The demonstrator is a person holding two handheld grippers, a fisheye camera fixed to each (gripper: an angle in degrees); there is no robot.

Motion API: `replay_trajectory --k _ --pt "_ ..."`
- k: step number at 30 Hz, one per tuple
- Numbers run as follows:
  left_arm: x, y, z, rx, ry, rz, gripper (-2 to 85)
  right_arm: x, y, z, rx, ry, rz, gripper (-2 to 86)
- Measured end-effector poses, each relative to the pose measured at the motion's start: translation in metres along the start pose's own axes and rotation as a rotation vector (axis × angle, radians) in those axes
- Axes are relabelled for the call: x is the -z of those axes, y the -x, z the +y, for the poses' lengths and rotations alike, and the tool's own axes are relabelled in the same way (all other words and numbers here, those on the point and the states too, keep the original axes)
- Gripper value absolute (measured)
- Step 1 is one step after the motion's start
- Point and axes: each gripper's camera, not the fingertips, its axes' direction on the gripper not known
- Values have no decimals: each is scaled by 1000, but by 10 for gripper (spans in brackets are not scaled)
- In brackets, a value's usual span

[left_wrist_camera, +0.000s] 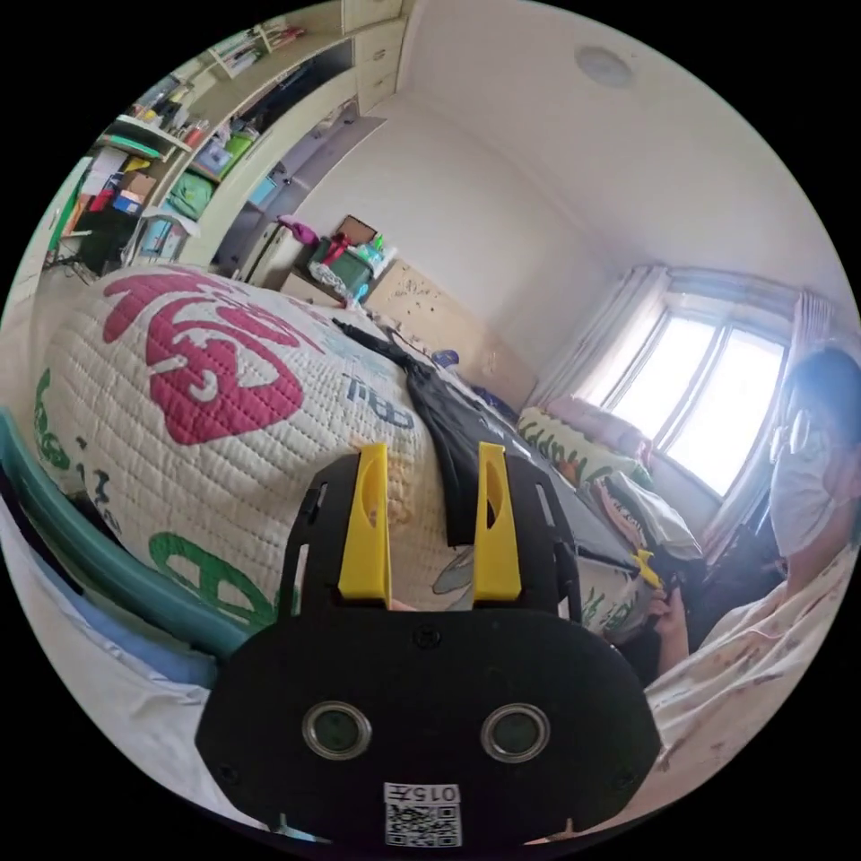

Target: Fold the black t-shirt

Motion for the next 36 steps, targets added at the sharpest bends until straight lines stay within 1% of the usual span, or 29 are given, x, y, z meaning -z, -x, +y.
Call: replay_trajectory --k 7,10,16,18,21,26,28,30,32,35,36 --pt "34 8 -29 22 23 20 117 27 27 30 -36 -32 58 89" --pt "45 15 -39 14 18 -5 97 26 47 41 -16 -12 48 83" --pt "68 41 -60 1 11 12 52 27 92 76 47 -21 100 28" --pt "83 50 -66 -13 -9 -27 7 30 108 92 62 -32 121 10" --pt "109 62 -71 -53 -55 -82 -5 32 128 116 89 -45 155 1" --pt "110 99 -78 -49 11 -76 -5 11 152 153 93 -29 171 -3" --pt "112 117 -76 -13 -14 -68 0 4 159 167 85 -41 163 -4" --pt "113 148 -74 48 -45 -21 18 -4 169 184 68 -55 144 -4" --pt "108 171 -72 77 -31 22 55 -11 176 197 57 -60 127 -4" --pt "89 205 -58 129 -15 142 62 -27 197 216 76 -56 138 -4" --pt "84 216 -51 139 -36 143 56 -36 207 224 81 -57 145 -4"
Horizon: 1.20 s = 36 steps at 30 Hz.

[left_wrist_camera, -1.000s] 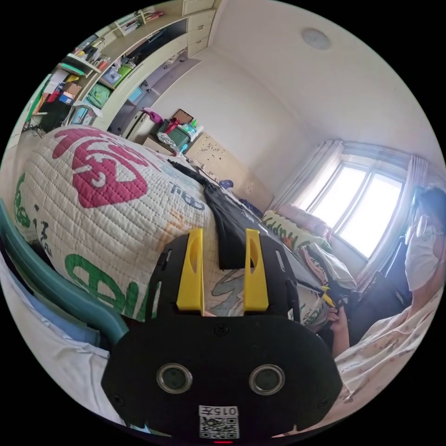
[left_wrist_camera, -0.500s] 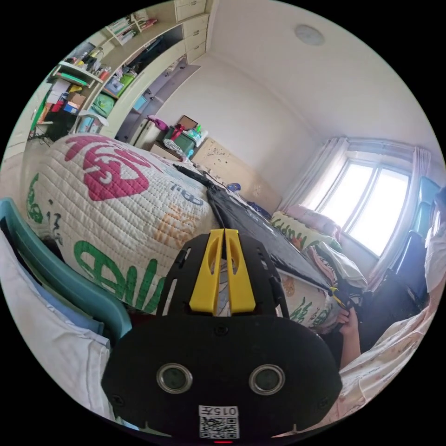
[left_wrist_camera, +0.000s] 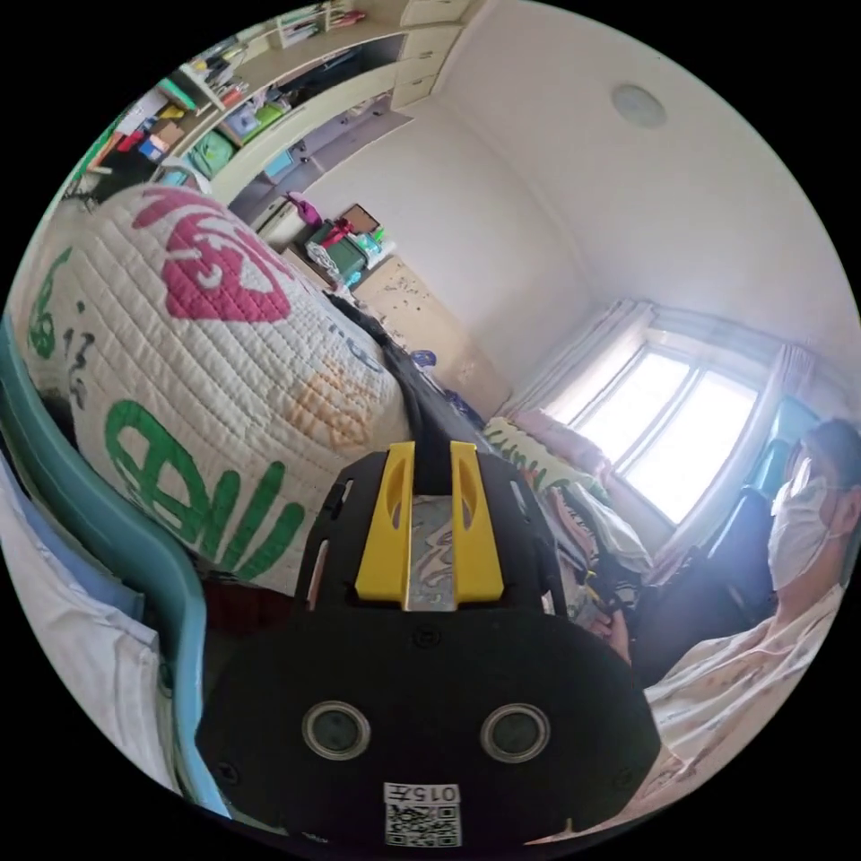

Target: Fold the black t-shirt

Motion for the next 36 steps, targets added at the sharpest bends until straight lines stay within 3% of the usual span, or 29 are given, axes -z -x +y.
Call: replay_trajectory --k 4,11,25,31,34,36 --pt "-3 27 14 -27 -46 -35 7 -16 34 20 -2 -7 9 -4" --pt "-37 56 47 -266 17 -345 -6 -41 117 50 90 40 102 -4" --pt "-116 199 144 -342 111 -489 7 -89 280 67 263 9 248 9" --pt "-94 280 181 -338 147 -573 53 -12 255 24 65 -17 112 44" --pt "-75 282 174 -439 50 -656 80 68 257 -9 18 -225 -33 82" --pt "-69 269 167 -546 -47 -583 84 110 280 -55 50 -373 -46 94"
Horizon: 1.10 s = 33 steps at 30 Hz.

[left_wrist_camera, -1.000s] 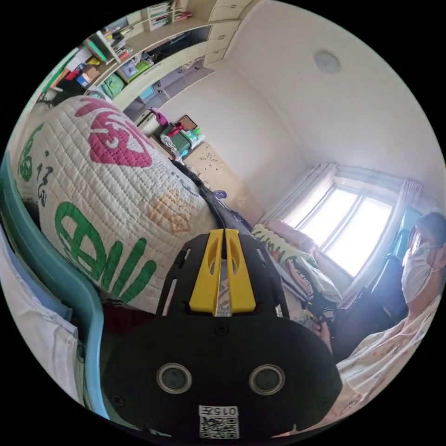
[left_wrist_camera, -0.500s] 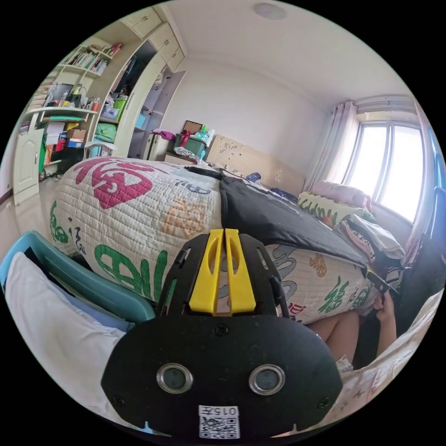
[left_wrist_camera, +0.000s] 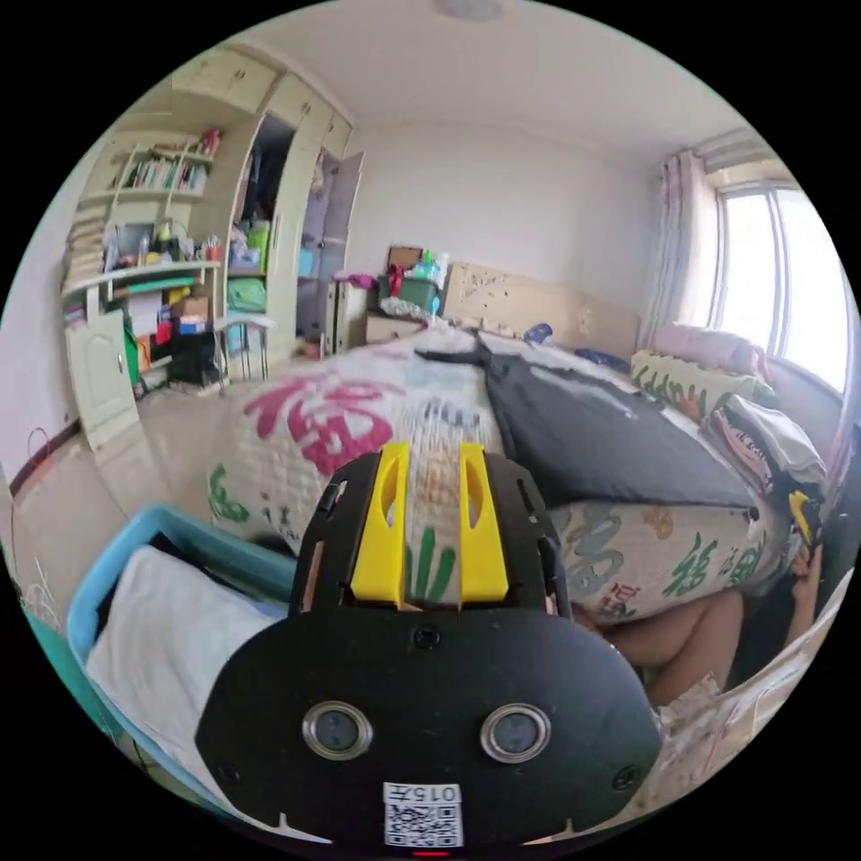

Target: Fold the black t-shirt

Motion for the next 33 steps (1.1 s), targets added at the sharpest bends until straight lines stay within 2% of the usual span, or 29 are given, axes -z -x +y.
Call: replay_trajectory --k 3,5,7,9,12,15,19,20,23,28,30,33 --pt "-13 -23 -11 -98 -109 124 85 -38 31 -81 56 -49 39 92" --pt "-38 -47 -14 -168 -109 223 84 -87 41 -130 79 -42 40 90" --pt "-75 -77 -16 -260 -40 352 83 -155 43 -180 94 -8 25 91" --pt "-126 -120 -7 -394 50 506 81 -269 28 -243 67 113 -18 99" --pt "-189 -170 17 -527 189 563 78 -412 -10 -319 -16 261 -8 109" --pt "-246 -208 43 -636 371 658 81 -516 -78 -399 -177 229 19 106" --pt "-296 -241 82 -747 528 670 85 -640 -191 -485 -416 263 118 108" --pt "-311 -248 93 -778 564 647 85 -673 -237 -504 -537 259 133 110" --pt "-322 -257 87 -801 511 561 87 -742 -332 -548 -720 191 87 124" --pt "-356 -290 23 -783 365 561 84 -861 -421 -619 -771 248 222 148" --pt "-419 -336 -4 -796 379 553 84 -905 -449 -660 -801 248 256 137" --pt "-525 -405 -32 -769 449 545 84 -967 -447 -708 -648 348 326 137"
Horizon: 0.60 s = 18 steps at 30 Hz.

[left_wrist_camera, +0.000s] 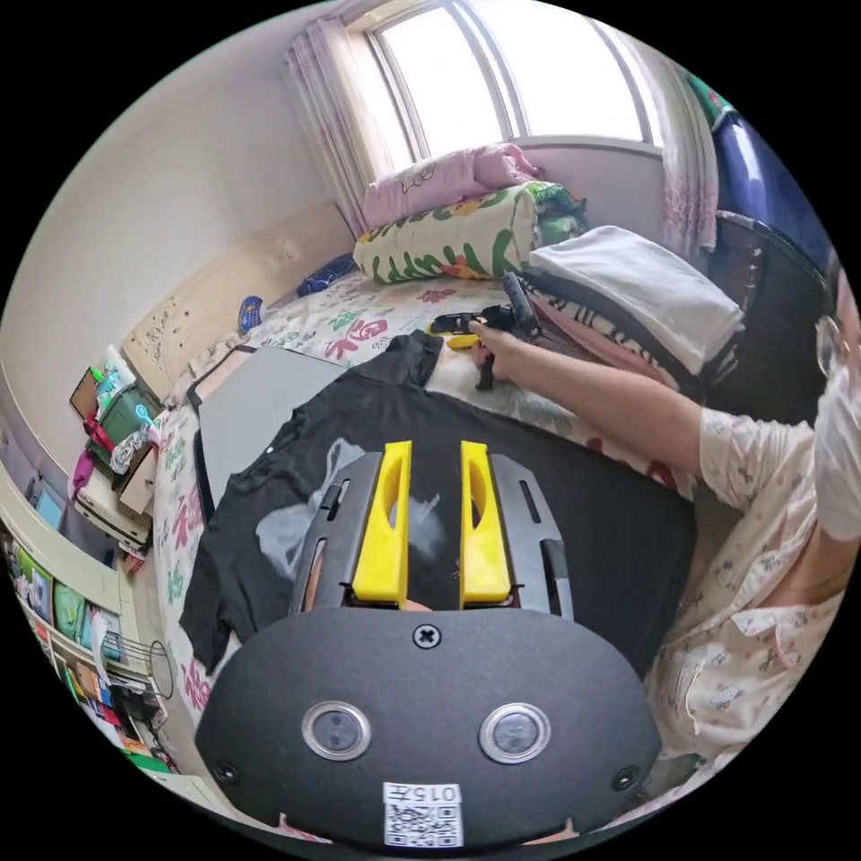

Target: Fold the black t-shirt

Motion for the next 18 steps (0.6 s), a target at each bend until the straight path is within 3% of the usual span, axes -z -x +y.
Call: replay_trajectory --k 4,6,9,18 --pt "-115 48 -112 91 31 92 82 3 -9 -34 -82 -20 -27 87" --pt "-191 70 -189 146 58 108 84 3 -49 -53 -206 -18 -179 25" --pt "-277 86 -270 216 64 108 90 2 -61 -71 -252 -19 -252 12" --pt "-451 145 -369 406 144 73 93 -3 -57 -83 -254 -37 -245 5"
